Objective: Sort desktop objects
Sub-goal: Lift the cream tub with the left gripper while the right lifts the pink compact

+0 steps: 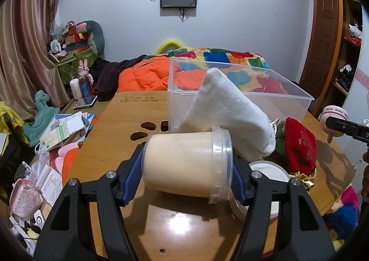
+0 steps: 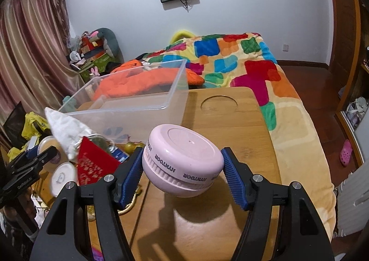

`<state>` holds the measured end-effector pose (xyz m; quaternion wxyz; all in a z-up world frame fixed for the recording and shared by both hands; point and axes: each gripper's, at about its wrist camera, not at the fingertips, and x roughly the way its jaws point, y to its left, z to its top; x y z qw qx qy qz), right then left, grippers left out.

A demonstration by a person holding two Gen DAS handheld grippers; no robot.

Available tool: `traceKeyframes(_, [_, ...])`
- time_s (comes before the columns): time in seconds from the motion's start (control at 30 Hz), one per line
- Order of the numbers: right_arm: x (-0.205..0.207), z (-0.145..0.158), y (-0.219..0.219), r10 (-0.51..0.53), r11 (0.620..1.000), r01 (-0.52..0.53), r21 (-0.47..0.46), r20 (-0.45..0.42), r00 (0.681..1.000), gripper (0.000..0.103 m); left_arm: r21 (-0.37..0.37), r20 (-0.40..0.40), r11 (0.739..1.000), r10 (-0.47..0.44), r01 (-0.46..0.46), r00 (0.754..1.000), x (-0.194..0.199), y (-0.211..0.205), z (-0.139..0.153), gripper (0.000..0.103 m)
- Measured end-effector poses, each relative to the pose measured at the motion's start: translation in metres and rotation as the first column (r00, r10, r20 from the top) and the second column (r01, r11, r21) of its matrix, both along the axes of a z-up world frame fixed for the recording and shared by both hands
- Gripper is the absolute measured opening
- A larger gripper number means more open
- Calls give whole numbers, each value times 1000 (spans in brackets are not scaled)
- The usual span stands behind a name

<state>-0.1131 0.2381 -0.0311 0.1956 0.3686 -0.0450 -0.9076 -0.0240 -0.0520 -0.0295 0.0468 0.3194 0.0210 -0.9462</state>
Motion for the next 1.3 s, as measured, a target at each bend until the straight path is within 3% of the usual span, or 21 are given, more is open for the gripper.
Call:
traceKeyframes(0.27, [12,8,-10,39,998,-40,-50,-23,999,63,-16,-43,1000,-14,13,999,13,5,17,65])
traceKeyframes(0.77, [32,33,-27,96,995,-99,-24,-98,990,63,-29,-78,998,-50,48,996,16,9,47,65])
traceKeyframes(1.07, [33,50,-36,133,990,-136,-18,-122,984,63,-129,-119,990,-72,56,990,7,6,77,65])
traceKeyframes(1.3, [21,65,-43,147,989,-148,6,-145,978,63,-145,-128,986,-100,81,987,-7,-3,95,65])
